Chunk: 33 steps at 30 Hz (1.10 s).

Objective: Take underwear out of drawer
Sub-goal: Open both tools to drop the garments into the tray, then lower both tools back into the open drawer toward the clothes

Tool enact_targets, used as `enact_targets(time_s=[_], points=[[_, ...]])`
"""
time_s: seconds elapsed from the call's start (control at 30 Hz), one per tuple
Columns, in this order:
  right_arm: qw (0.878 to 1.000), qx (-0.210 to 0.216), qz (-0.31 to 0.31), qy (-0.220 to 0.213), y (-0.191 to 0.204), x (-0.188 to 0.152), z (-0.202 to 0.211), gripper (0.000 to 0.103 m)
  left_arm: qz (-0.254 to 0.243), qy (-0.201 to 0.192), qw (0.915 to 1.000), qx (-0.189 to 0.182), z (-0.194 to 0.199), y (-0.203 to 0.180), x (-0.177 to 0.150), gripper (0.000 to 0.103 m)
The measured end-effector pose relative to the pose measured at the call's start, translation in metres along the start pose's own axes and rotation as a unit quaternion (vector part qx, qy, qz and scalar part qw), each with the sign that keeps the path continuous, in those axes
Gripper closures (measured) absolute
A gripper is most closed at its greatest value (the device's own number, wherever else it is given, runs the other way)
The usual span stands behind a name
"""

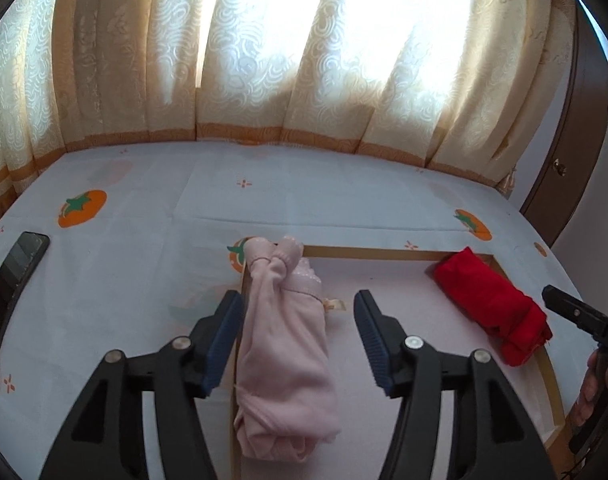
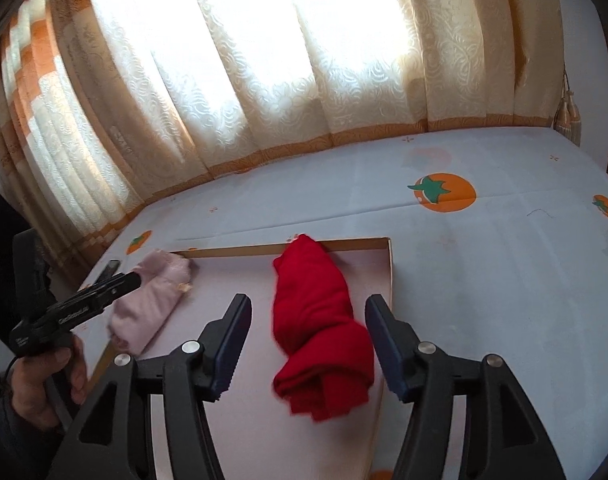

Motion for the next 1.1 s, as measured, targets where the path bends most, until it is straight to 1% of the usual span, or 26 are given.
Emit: enact_targets(time_s=[0.17,0.3,0.4,0.5,0.57,0.7,0.97,1.1], points=[[1.0,0.023,0.007,-0.013,0.005,-0.019,0.035,0.034,-0.006,-0.022,0.9997,0.001,0.019,-0.003,-0.007,0.043],[0.999,0.041,0.009,-0.012,0.011,-0.038,0.061,0.032,-0.003,-0.034,0.9993,-0.01,0.039,-0.006,-0.017,0.043],[0.998,0.057,0.013,-0.008,0.017,-0.052,0.08,0.031,-0.01,-0.048,0.9987,-0.015,0.059,-0.013,-0.024,0.043],[0.997,0.073,0.027,-0.006,0.025,-0.069,0.101,0.03,-0.021,-0.067,0.9974,-0.019,0.083,-0.022,-0.035,0.04],[0.996,0.079,0.036,-0.006,0.029,-0.079,0.111,0.026,-0.029,-0.076,0.9965,-0.015,0.095,-0.028,-0.042,0.04],[0.995,0.089,0.05,-0.005,0.033,-0.102,0.129,0.025,-0.036,-0.09,0.995,-0.02,0.119,-0.04,-0.061,0.04],[0.994,0.097,0.051,0.008,0.026,-0.151,0.144,0.024,-0.047,-0.088,0.9947,-0.028,0.146,-0.052,-0.102,0.037],[0.993,0.107,0.039,0.02,0.018,-0.175,0.147,0.024,-0.05,-0.071,0.9958,-0.028,0.155,-0.056,-0.132,0.035]])
Point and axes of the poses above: each gripper's, at about its wrist camera, not at the fingertips, and z roughly against the way its jaws point, y to its left, x to its top, the point moved 2 cm from there along -z, roughly the way its jaws point, and after that the axes turned 15 degrees about -z, right-handed, at the moved point
